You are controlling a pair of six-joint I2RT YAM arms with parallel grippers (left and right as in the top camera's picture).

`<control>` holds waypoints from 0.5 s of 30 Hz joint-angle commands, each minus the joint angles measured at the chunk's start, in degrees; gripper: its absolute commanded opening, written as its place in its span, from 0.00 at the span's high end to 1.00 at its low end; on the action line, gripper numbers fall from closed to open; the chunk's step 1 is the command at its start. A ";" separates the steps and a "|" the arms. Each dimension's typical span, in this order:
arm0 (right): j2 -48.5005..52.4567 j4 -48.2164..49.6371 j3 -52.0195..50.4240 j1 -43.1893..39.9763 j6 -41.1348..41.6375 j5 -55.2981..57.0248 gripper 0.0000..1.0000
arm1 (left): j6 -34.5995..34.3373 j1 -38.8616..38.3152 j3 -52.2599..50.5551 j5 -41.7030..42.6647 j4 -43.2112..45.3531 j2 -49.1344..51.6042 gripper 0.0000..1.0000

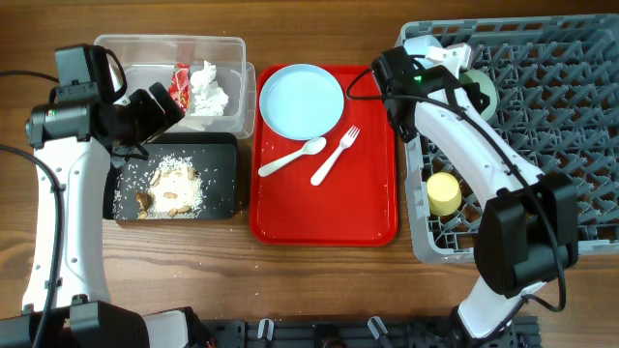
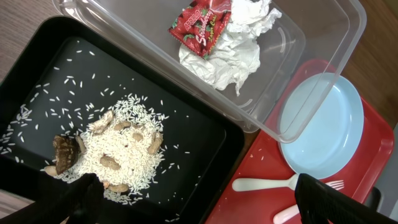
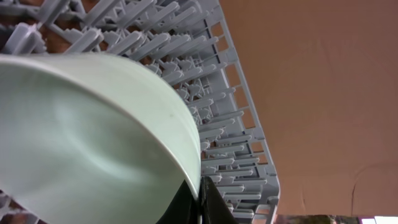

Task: Sort waste into correct bins and load items into the dishwasher rack
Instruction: 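Release the mint-green bowl and withdraw the right gripper from the rack, then reach the right gripper to the light-blue plate edge and grasp it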

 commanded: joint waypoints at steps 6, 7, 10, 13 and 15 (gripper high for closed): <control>0.85 -1.22 -1.55 1.57 -0.81 -9.92 0.96 | 0.26 0.26 0.79 0.68 0.15 -0.31 0.00; 0.85 -1.53 -1.55 2.10 -1.46 -10.58 0.96 | 0.26 0.26 0.79 0.68 0.15 -0.31 0.00; 0.83 -1.90 -1.53 4.96 -4.44 -13.73 0.93 | 0.26 0.26 0.79 0.68 0.15 -0.31 0.00; 0.83 -2.14 -1.53 7.67 -6.49 -16.55 0.83 | 0.26 0.26 0.79 0.68 0.15 -0.31 0.00; 0.83 -3.17 -1.11 9.57 -6.10 -17.31 0.74 | 0.26 0.26 0.79 0.68 0.15 -0.31 0.00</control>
